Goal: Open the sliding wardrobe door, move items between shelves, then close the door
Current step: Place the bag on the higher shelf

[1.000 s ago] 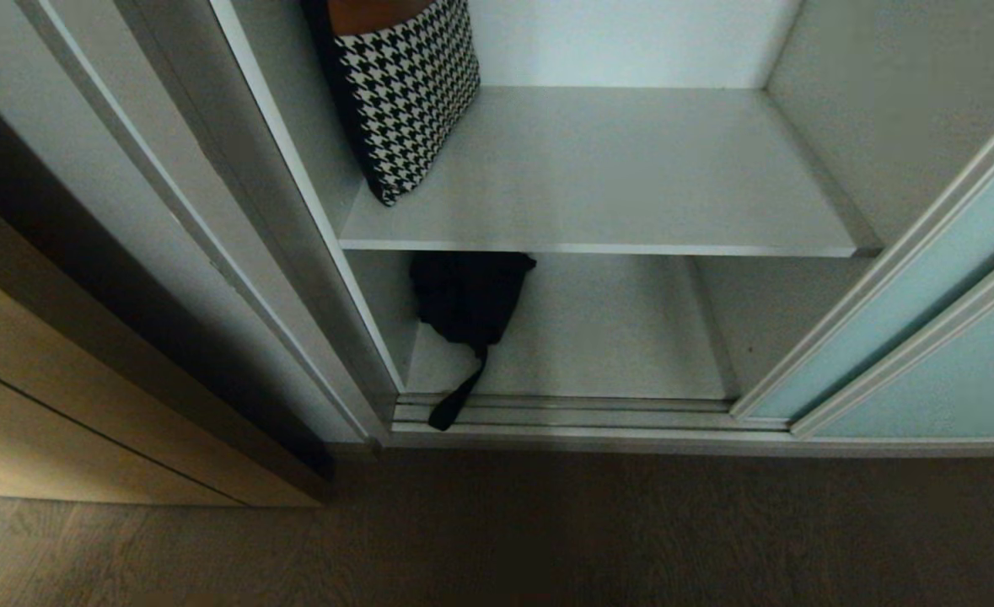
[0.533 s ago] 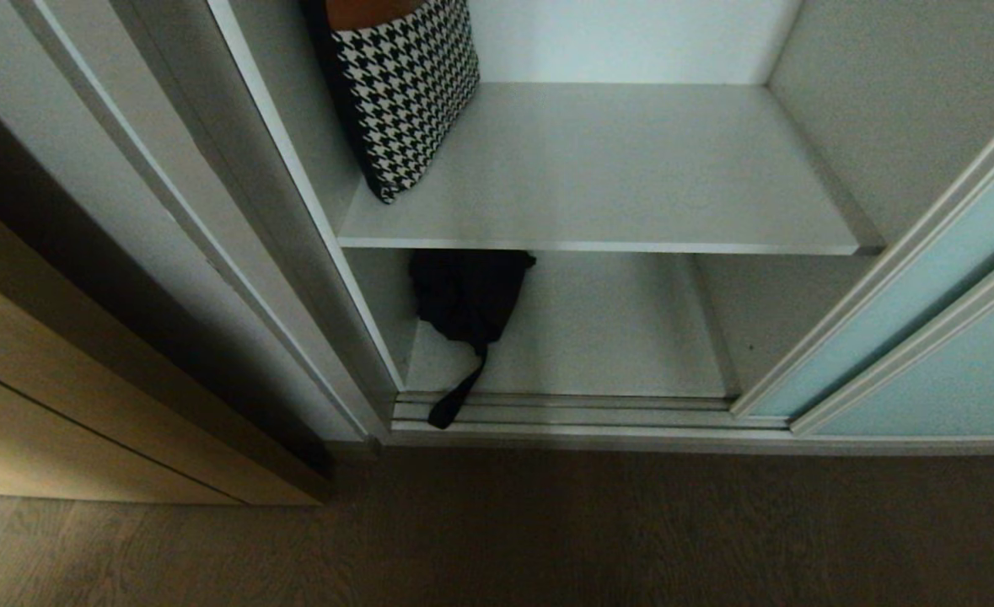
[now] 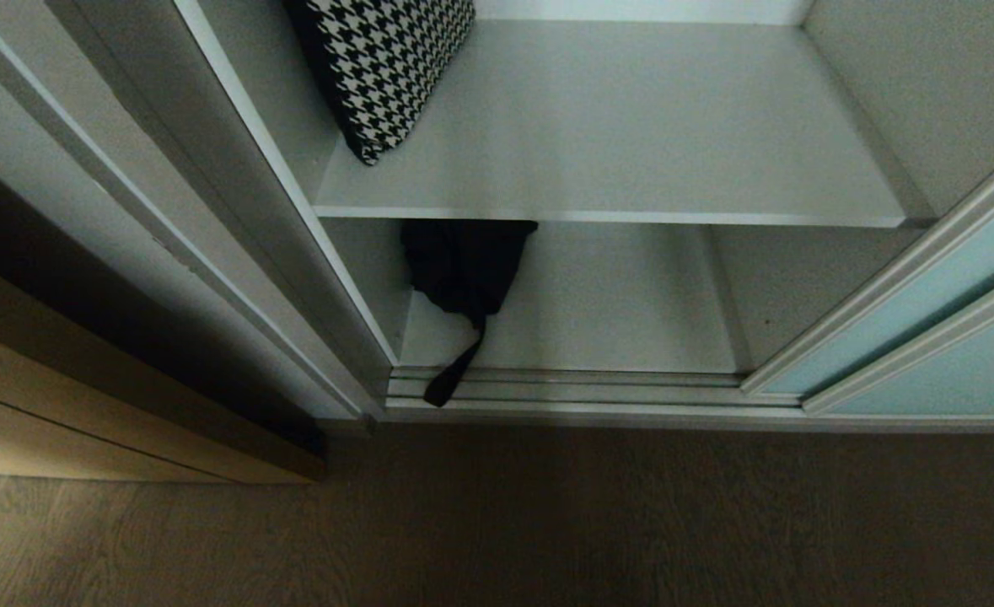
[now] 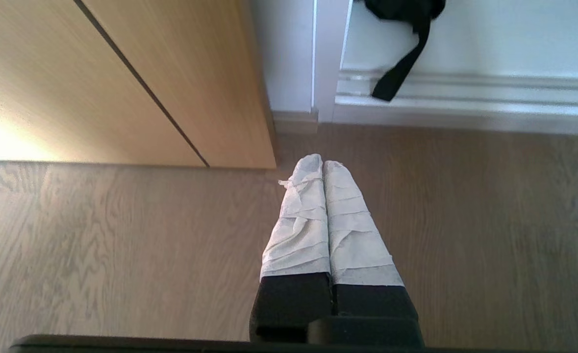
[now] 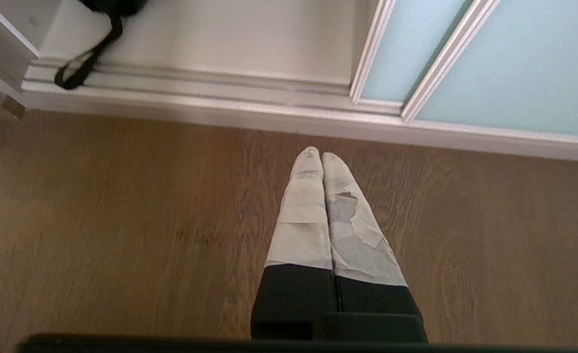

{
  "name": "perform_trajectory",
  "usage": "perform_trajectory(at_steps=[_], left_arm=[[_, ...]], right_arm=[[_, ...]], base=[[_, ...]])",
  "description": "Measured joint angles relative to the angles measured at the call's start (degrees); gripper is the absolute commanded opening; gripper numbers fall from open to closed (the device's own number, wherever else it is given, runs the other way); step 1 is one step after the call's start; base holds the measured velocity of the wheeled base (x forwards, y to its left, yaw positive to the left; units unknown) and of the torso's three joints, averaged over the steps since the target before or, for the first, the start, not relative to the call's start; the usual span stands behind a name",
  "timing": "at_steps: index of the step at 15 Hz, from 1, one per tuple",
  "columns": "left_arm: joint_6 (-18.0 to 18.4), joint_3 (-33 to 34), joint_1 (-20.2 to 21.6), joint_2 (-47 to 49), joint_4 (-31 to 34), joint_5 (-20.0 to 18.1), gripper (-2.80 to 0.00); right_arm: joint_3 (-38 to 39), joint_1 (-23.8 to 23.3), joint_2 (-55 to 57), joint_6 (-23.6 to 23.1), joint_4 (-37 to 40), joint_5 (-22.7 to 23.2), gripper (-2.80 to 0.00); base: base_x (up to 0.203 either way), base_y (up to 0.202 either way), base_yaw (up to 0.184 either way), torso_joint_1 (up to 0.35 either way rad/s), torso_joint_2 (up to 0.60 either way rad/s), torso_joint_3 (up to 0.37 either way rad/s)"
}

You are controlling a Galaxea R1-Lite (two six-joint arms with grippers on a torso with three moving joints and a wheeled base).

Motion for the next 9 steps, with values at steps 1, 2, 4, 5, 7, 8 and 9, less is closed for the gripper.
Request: perform_trajectory(at_steps=[1,2,4,5,7,8,9], left_arm=[[0.02,0.0,0.0,0.02,0.0,0.0,-2.8],[0.0,0.0,0.0,0.05,0.0,0.0,-2.8],[0.02,0.0,0.0,0.05,0.0,-0.01,-2.8],[0.0,0.0,0.0,0.05,-0.01,0.0,-2.8],[0.0,0.0,0.0,0.05,0.0,0.0,-2.8],[-0.01,0.0,0.0,0.05,0.0,0.0,-2.8],[0.0,0.0,0.0,0.05,0.0,0.01,-2.8]], right_arm=[[0.0,0.0,0.0,0.0,0.0,0.02,-2.8],[0.0,0.0,0.0,0.0,0.0,0.0,-2.8],[0.0,0.0,0.0,0.0,0.0,0.0,-2.8],[0.0,0.0,0.0,-0.02,0.0,0.02,-2.8],[0.0,0.0,0.0,0.0,0.0,0.02,-2.8],[0.0,0.0,0.0,0.0,0.0,0.01,-2.8],[0.0,0.0,0.0,0.0,0.0,0.02,-2.8]], base=[[0.0,0.0,0.0,0.002,0.0,-0.188],[0.0,0.0,0.0,0.006,0.0,-0.202],[0.0,0.0,0.0,0.005,0.0,-0.194],[0.0,0.0,0.0,0.001,0.0,-0.199],[0.0,0.0,0.0,0.005,0.0,-0.198],[0.0,0.0,0.0,0.003,0.0,-0.198],[0.0,0.0,0.0,0.004,0.0,-0.196]])
